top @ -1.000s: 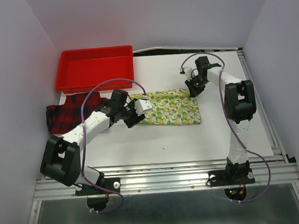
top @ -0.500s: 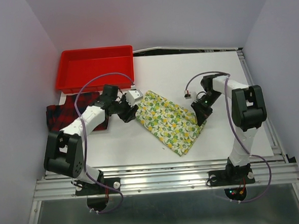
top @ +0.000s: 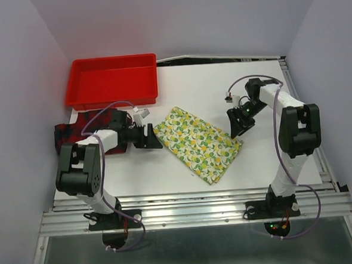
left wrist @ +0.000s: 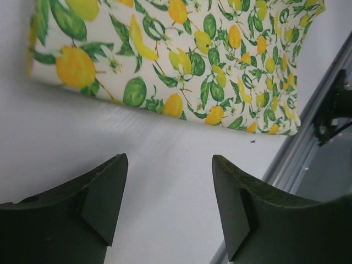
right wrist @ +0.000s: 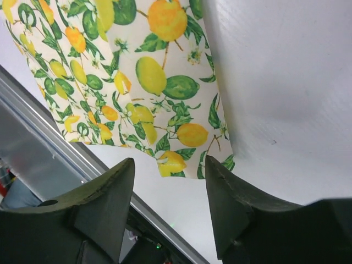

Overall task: Fold and stack the skirts
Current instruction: Fold the skirt

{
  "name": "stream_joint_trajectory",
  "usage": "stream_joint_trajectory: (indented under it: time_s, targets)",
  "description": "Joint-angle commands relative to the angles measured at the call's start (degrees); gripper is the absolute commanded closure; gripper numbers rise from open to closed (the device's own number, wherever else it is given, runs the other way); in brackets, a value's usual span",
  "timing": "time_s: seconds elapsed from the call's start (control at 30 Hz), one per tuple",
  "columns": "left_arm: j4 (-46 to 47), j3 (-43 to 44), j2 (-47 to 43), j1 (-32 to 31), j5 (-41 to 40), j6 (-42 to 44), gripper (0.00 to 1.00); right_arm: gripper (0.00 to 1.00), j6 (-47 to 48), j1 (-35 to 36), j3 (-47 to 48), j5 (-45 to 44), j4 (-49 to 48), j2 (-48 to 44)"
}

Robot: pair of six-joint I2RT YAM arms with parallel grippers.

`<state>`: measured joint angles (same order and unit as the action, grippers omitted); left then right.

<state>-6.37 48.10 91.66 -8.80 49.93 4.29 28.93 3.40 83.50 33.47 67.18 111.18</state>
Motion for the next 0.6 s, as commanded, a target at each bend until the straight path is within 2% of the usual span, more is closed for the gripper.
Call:
stream_joint_trajectory:
  time_s: [0.0, 0.07, 0.23, 0.27, 0.33, 0.37, 0.4, 0.43, 0.47, 0.5, 0.57]
  targets:
    - [8.9, -5.8, -4.5, -0.9, 4.0, -17.8, 0.23, 0.4, -4.5, 3.2, -1.6, -3.8, -6.3, -5.5]
    - [10.9, -9.0, -5.6, -0.9, 1.4, -20.9, 0.02, 0.39, -6.4, 6.1, -3.3, -6.4, -9.3, -6.0]
    - [19.6, -13.5, -7.3, -0.9, -1.1, -29.0, 0.02, 0.42, -8.2, 10.1, -5.4, -11.9, -13.6, -3.7]
    - [25.0, -15.4, -6.8, -1.0, -0.5, -32.9, 0.02, 0.46, -8.7, 10.1, -6.0, -12.7, -14.7, -2.5]
    - [29.3, -16.3, -5.8, -1.4, -1.0, -36.4, 0.02, 0.5, -8.2, 10.1, -6.8, -15.2, -15.4, -1.3]
    - [32.2, -15.8, -3.8, -2.4, -1.3, -38.3, 0.02, 0.56, -7.7, 10.1, -7.3, -15.9, -16.0, -0.9]
    - [32.6, -15.8, -2.6, -3.0, -1.7, -38.3, 0.02, 0.56, -7.4, 10.1, -8.0, -16.3, -16.4, -0.9]
    - [34.1, -15.2, -1.6, -3.3, -2.0, -39.4, 0.02, 0.66, -7.2, 10.1, -9.4, -17.0, -17.0, -1.1]
    - [35.3, -15.2, -0.6, -3.6, -2.1, -40.4, 0.02, 0.72, -7.2, 10.1, -9.9, -17.0, -17.5, -1.3]
    - [36.5, -15.2, 0.8, -3.9, -2.4, -41.4, 0.02, 0.86, -7.4, 10.1, -10.4, -17.0, -17.7, -1.5]
    - [41.9, -15.7, 1.9, -4.1, -2.4, -44.2, 0.02, 0.95, -7.8, 10.1, -10.6, -16.1, -17.5, -1.8]
